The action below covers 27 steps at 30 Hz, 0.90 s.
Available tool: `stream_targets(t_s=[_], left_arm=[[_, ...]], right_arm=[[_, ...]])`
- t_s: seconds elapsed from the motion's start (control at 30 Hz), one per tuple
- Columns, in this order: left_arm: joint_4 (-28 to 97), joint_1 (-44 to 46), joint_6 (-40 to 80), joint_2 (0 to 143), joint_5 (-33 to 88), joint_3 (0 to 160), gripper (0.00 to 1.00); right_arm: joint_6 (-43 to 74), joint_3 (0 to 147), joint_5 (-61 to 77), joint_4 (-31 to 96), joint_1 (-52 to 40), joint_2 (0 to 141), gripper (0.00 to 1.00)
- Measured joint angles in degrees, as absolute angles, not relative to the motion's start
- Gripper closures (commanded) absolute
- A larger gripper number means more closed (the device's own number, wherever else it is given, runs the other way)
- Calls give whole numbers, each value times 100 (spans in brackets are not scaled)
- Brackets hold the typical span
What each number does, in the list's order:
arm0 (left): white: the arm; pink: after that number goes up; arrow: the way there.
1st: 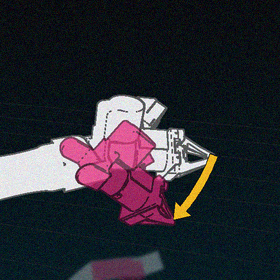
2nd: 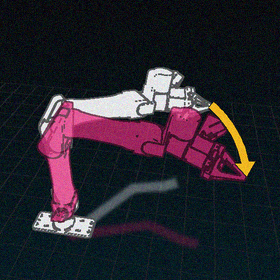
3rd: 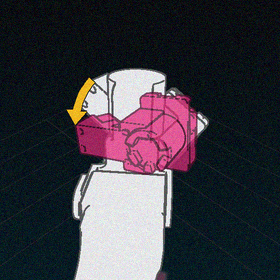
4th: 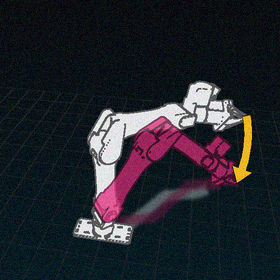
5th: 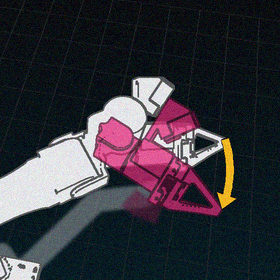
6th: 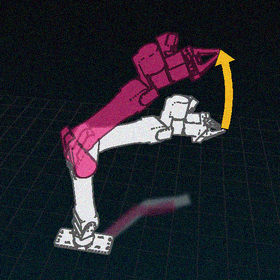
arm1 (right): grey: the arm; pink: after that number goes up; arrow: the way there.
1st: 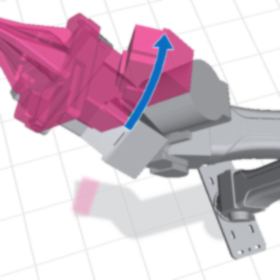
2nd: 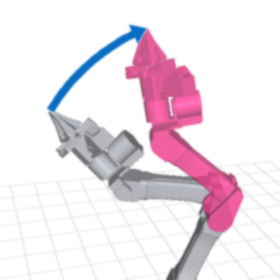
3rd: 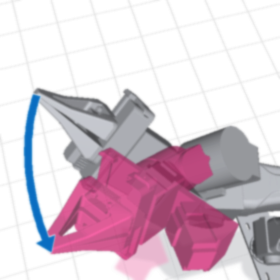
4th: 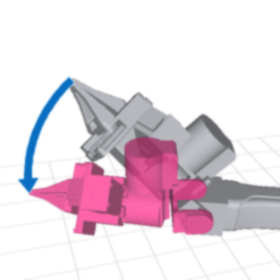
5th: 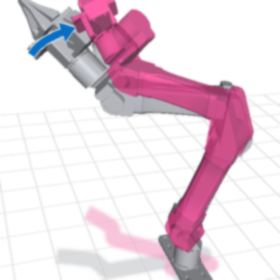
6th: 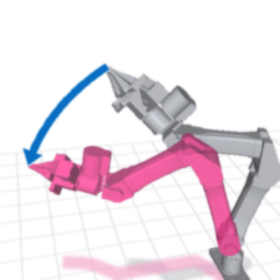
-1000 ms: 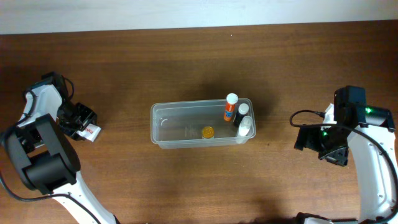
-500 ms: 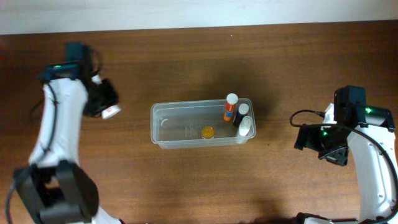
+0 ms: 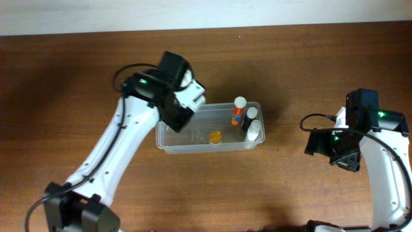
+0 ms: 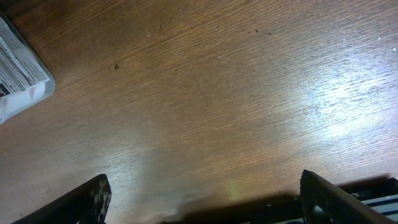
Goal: Pack container
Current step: 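Lower the Panadol box into the container's left side and release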
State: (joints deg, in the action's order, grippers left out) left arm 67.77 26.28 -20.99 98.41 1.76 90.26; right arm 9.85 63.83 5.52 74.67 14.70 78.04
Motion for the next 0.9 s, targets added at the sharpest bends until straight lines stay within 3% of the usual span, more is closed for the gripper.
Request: stream_targets(t_s=[0.17,0.53,0.57,0.6,0.9], left_arm=[[6573,2794,-2742,10278,163,8650,59],[5843,2777,-2936,10805,-368,8576,61],[5819,2773,-2936,10805,-386,8576,56],[5815,2766,-2936,10805,-405,8576,1],[6051,2637,-2569,10803,-694,8582,0]], right_arm=[[985,6383,552,7467,1470,7804,11],[982,6383,552,7467,1470,7804,11],[982,6383,552,7467,1470,7804,11],[985,6383,552,7467,1470,7804,11],[982,6383,552,7470,1470,7804,11]])
